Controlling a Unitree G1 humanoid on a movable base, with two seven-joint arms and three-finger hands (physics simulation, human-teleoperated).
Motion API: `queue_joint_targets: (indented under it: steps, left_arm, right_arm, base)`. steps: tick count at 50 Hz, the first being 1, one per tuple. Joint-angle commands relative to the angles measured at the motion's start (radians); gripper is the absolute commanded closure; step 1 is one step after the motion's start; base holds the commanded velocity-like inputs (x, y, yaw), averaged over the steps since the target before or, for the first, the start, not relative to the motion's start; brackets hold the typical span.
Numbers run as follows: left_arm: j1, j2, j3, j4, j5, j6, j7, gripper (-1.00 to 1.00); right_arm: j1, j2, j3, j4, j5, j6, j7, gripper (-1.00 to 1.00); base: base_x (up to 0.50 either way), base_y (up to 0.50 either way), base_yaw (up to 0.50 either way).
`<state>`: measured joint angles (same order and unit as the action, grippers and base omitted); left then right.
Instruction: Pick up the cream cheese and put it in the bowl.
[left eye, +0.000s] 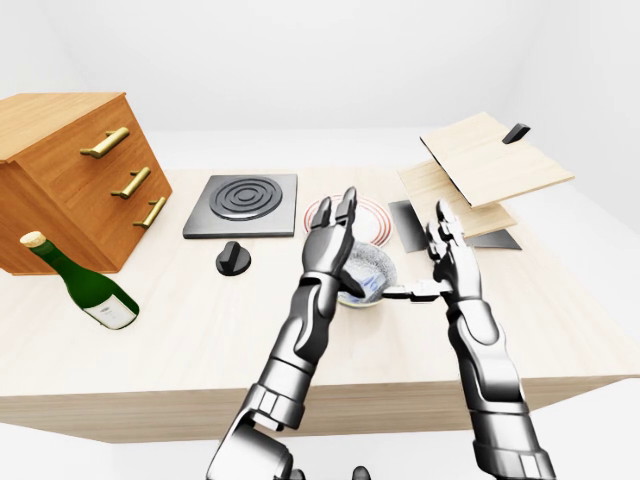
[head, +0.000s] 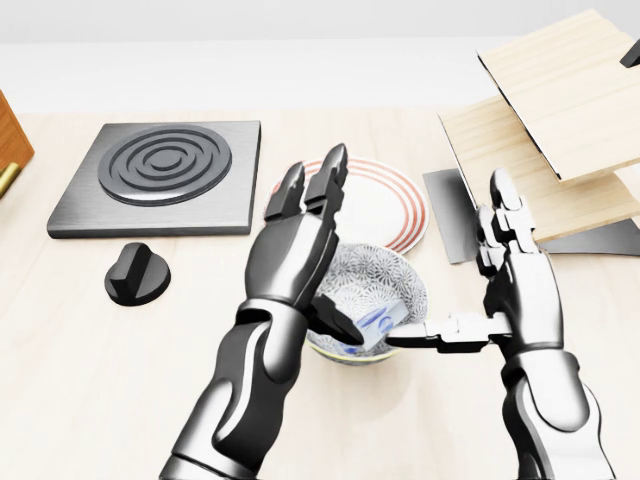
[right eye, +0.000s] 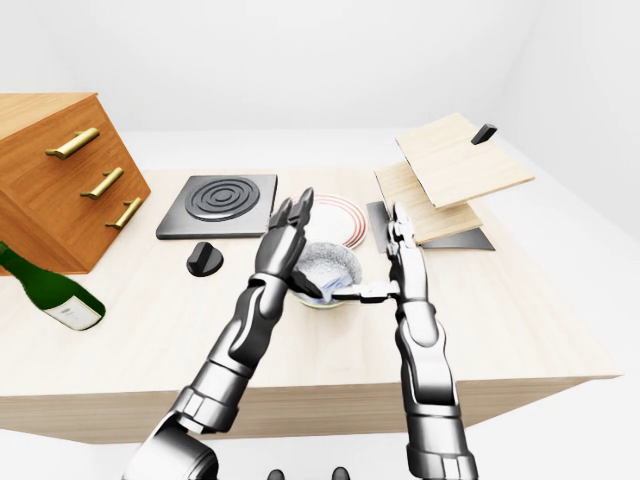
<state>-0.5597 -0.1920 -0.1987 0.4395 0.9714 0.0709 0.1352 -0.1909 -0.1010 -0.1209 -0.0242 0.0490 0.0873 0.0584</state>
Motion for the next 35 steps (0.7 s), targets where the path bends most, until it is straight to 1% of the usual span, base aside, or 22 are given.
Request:
queue_joint_targets:
  steps: [1,2,3,4,5,7,10,12,15,16,18,20,23,25,28,30,31,32,35]
  left_arm:
    - [0.082,0.06,0.066,-0.432,-0.203,0.016,-0.124,-1.0]
    - [0.078,0.078,0.096,-0.493,-0.253,0.016,-0.135,-1.0]
    - [0.078,0.087,0.09,-0.498,-0.265,0.016,-0.13,-1.0]
    - [0.074,0.105,0.117,-0.547,-0.308,0.016,-0.136,-1.0]
    - [0.077,0.116,0.125,-0.581,-0.342,0.016,-0.152,-1.0]
    - [0.08,0.137,0.142,-0.653,-0.392,0.016,-0.156,-1.0]
    - [0.099,0.162,0.153,-0.761,-0.449,0.016,-0.18,-1.0]
    - [0.127,0.179,0.155,-0.859,-0.465,0.016,-0.197,-1.0]
    - [0.168,0.188,0.168,-0.984,-0.507,0.016,-0.208,-1.0]
    - [0.187,0.186,0.179,-1.043,-0.542,0.016,-0.219,-1.0]
    - [0.215,0.189,0.184,-1.127,-0.583,0.016,-0.236,-1.0]
    - [0.222,0.194,0.195,-1.182,-0.623,0.016,-0.218,-1.0]
    - [0.247,0.191,0.2,-1.297,-0.7,0.016,-0.213,-1.0]
    - [0.262,0.204,0.192,-1.329,-0.713,0.016,-0.203,-1.0]
    - [0.262,0.195,0.221,-1.367,-0.807,0.016,-0.19,-1.0]
    - [0.257,0.203,0.235,-1.378,-0.855,0.016,-0.17,-1.0]
    - [0.26,0.217,0.235,-1.363,-0.864,0.016,-0.164,-1.0]
    - [0.263,0.214,0.241,-1.359,-0.889,0.016,-0.155,-1.0]
    - [0.277,0.229,0.235,-1.362,-0.914,0.016,-0.144,-1.0]
  right_arm:
    - [0.01,-0.014,-0.028,-0.337,0.006,0.0,-0.006,-1.0]
    - [0.002,-0.017,-0.027,-0.4,0.004,0.0,-0.008,-1.0]
    - [-0.004,-0.016,-0.026,-0.43,0.002,0.0,-0.009,-1.0]
    - [-0.01,-0.015,-0.023,-0.455,-0.002,0.0,-0.009,-1.0]
    - [-0.015,-0.015,-0.018,-0.469,-0.008,0.0,-0.007,-1.0]
    - [-0.026,-0.011,-0.011,-0.51,-0.015,0.0,-0.008,-1.0]
    - [-0.041,-0.005,0.003,-0.564,-0.026,0.0,-0.009,-1.0]
    - [-0.052,-0.001,0.012,-0.603,-0.033,0.0,-0.01,-1.0]
    - [-0.074,0.008,0.023,-0.673,-0.036,0.0,-0.017,-1.0]
    - [-0.084,0.011,0.034,-0.703,-0.043,0.0,-0.025,-1.0]
    - [-0.102,0.014,0.064,-0.752,-0.062,0.0,-0.033,-1.0]
    - [-0.119,0.022,0.086,-0.78,-0.085,0.0,-0.041,-1.0]
    - [-0.14,0.039,0.131,-0.836,-0.119,0.0,-0.047,-1.0]
    - [-0.148,0.048,0.139,-0.847,-0.13,0.0,-0.038,-1.0]
    - [-0.151,0.058,0.151,-0.831,-0.148,0.0,-0.029,-1.0]
    - [-0.146,0.065,0.155,-0.808,-0.153,0.0,-0.022,-1.0]
    - [-0.143,0.068,0.157,-0.793,-0.155,0.0,-0.019,-1.0]
    - [-0.14,0.07,0.159,-0.777,-0.158,0.0,-0.016,-1.0]
    - [-0.131,0.075,0.165,-0.778,-0.167,0.0,-0.008,-1.0]
  base:
    - [0.0,0.0,0.0]
    - [0.0,0.0,0.0]
    - [0.0,0.0,0.0]
    - [0.0,0.0,0.0]
    - [0.0,0.0,0.0]
    - [0.0,0.0,0.0]
    - [0.0,0.0,0.0]
    - [0.0,0.0,0.0]
    - [0.0,0.0,0.0]
    - [0.0,0.0,0.0]
    - [0.0,0.0,0.0]
    - [0.0,0.0,0.0]
    - [0.0,0.0,0.0]
    - [0.0,0.0,0.0]
    - [0.0,0.0,0.0]
    - [0.0,0.0,0.0]
    - [0.0,0.0,0.0]
    - [0.0,0.0,0.0]
    - [0.0,0.0,0.0]
